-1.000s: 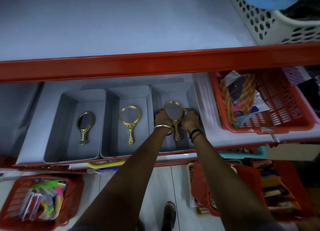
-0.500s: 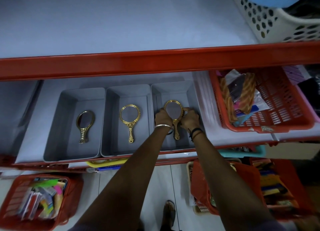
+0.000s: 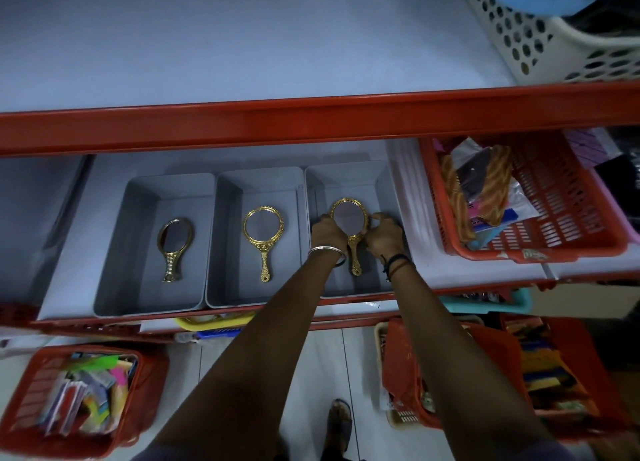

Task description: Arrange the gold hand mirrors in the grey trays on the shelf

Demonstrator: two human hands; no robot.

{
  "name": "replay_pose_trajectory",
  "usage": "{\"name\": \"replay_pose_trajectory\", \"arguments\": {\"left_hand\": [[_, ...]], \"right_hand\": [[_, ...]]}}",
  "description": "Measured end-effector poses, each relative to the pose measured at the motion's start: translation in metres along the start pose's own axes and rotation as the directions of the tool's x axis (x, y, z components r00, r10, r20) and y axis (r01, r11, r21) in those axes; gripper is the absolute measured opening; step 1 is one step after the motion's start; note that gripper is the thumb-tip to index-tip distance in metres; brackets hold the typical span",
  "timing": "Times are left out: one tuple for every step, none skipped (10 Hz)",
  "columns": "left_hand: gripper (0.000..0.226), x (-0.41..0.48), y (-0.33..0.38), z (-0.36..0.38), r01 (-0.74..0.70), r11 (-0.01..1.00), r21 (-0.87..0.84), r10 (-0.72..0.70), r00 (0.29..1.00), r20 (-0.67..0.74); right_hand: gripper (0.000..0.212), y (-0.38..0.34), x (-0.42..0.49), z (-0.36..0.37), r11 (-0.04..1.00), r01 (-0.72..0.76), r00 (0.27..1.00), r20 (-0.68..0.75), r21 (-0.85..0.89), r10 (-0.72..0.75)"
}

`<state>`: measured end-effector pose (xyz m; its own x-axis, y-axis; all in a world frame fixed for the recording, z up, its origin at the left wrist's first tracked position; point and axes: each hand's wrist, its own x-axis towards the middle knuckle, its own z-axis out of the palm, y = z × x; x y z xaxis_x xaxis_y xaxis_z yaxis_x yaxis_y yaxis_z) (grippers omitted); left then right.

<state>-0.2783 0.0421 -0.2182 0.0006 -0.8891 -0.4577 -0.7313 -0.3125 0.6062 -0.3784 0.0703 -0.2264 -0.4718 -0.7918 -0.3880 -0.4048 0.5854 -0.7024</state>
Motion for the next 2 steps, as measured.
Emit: {"name": "replay_pose_trajectory", "arguments": {"left_hand": [[0.035,-0.012,0.003,-0.011,-0.060,0.998,0.026,0.061,0.998,-0.015],[0.032,-0.026,-0.001,-0.014,-0.217,0.972,0.088,0.225,0.970,-0.091]], "right_hand": [[0.041,-0.007,-0.012,-0.008,1.000,0.016,1.000,-0.021,-0.005,-0.016],[0.047,-0.012,-0.025,-0.009,0.989,0.147,0.986,-0.080,0.003,-0.146]]}}
